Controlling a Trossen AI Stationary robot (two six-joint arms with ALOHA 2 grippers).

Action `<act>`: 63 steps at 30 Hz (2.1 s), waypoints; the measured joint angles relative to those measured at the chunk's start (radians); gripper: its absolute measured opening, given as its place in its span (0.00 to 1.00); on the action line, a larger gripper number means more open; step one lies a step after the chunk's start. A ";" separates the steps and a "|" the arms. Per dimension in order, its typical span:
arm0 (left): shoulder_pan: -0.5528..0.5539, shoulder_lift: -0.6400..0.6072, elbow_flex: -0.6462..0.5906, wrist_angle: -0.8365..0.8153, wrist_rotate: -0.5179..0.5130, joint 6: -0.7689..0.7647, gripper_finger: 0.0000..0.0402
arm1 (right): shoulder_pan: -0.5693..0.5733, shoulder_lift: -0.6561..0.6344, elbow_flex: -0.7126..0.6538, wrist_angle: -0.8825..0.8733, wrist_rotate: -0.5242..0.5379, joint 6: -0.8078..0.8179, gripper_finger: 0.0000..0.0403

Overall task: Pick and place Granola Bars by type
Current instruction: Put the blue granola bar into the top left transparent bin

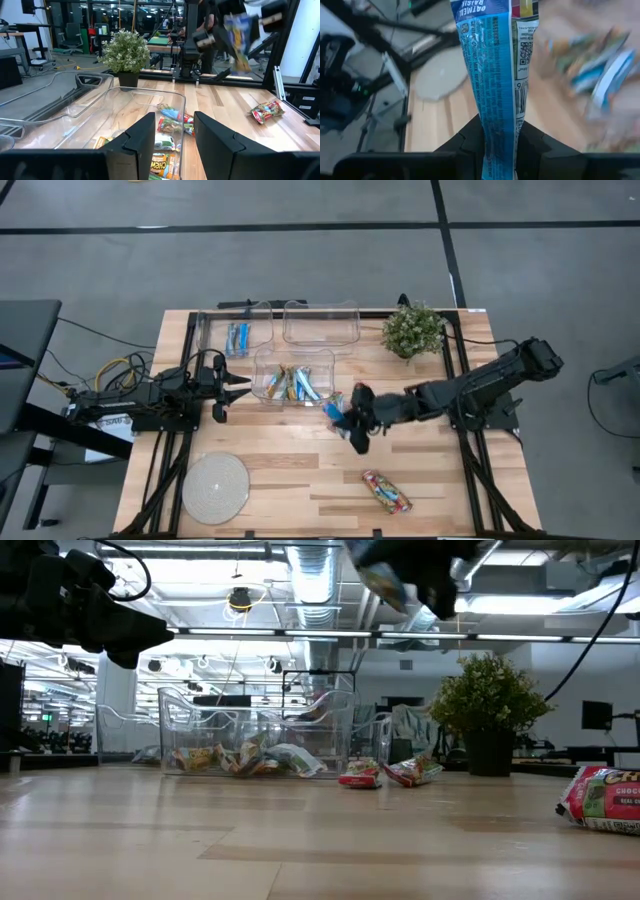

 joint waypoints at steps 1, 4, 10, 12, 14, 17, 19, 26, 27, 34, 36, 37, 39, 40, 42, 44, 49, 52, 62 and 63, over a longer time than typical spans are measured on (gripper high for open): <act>0.000 0.000 0.000 0.000 0.000 0.000 0.32 | -0.017 0.000 0.015 0.001 0.000 -0.017 0.18; 0.000 0.000 0.000 0.000 0.000 0.000 0.32 | -0.064 0.000 0.054 0.010 0.000 -0.058 0.18; 0.000 0.000 0.000 0.000 0.000 0.000 0.32 | -0.151 0.001 0.086 0.103 0.001 -0.109 0.18; 0.000 0.000 0.000 0.000 0.000 0.000 0.32 | -0.173 0.015 0.095 0.128 0.001 -0.122 0.18; 0.000 0.000 0.000 0.000 0.000 0.000 0.32 | -0.194 0.052 0.112 0.160 -0.002 -0.128 0.18; 0.000 0.000 0.000 0.000 0.000 0.001 0.32 | -0.221 0.106 0.156 0.232 -0.015 -0.135 0.18; 0.000 0.000 0.000 0.000 0.000 0.000 0.32 | -0.240 0.134 0.185 0.265 -0.015 -0.146 0.18; 0.000 0.000 0.000 0.000 0.000 0.000 0.32 | -0.284 0.203 0.287 0.269 -0.016 -0.233 0.18; 0.000 0.000 0.000 0.000 0.000 0.000 0.32 | -0.290 0.206 0.296 0.267 -0.016 -0.237 0.18; 0.000 0.000 0.000 0.000 0.000 0.000 0.32 | -0.310 0.211 0.320 0.262 -0.018 -0.256 0.18; 0.000 0.000 0.000 0.000 0.000 0.000 0.32 | -0.310 0.207 0.320 0.262 -0.018 -0.256 0.18; 0.000 0.000 0.000 0.000 0.000 0.000 0.32 | -0.309 0.204 0.320 0.265 -0.018 -0.256 0.18; 0.000 0.000 0.000 0.000 0.000 0.000 0.32 | -0.309 0.203 0.320 0.268 -0.018 -0.256 0.18; 0.000 0.000 0.000 0.000 0.000 0.000 0.32 | -0.309 0.203 0.320 0.267 -0.018 -0.256 0.18; 0.000 0.000 0.000 0.000 0.000 0.000 0.32 | -0.309 0.203 0.320 0.264 -0.018 -0.256 0.18; 0.000 0.000 0.000 0.000 0.000 0.000 0.32 | -0.309 0.203 0.320 0.265 -0.018 -0.256 0.18; 0.000 0.000 0.000 0.001 0.000 -0.011 0.32 | -0.311 0.203 0.320 0.267 -0.017 -0.236 0.18; 0.000 0.000 0.000 0.007 0.005 -0.193 0.32 | -0.314 0.203 0.320 0.269 -0.017 -0.230 0.18; 0.000 0.000 0.000 0.035 -0.075 -0.999 0.32 | -0.312 0.206 0.319 0.343 -0.015 -0.229 0.18; 0.000 0.000 0.000 0.027 -0.092 -1.030 0.32 | -0.312 0.211 0.320 0.364 -0.015 -0.229 0.18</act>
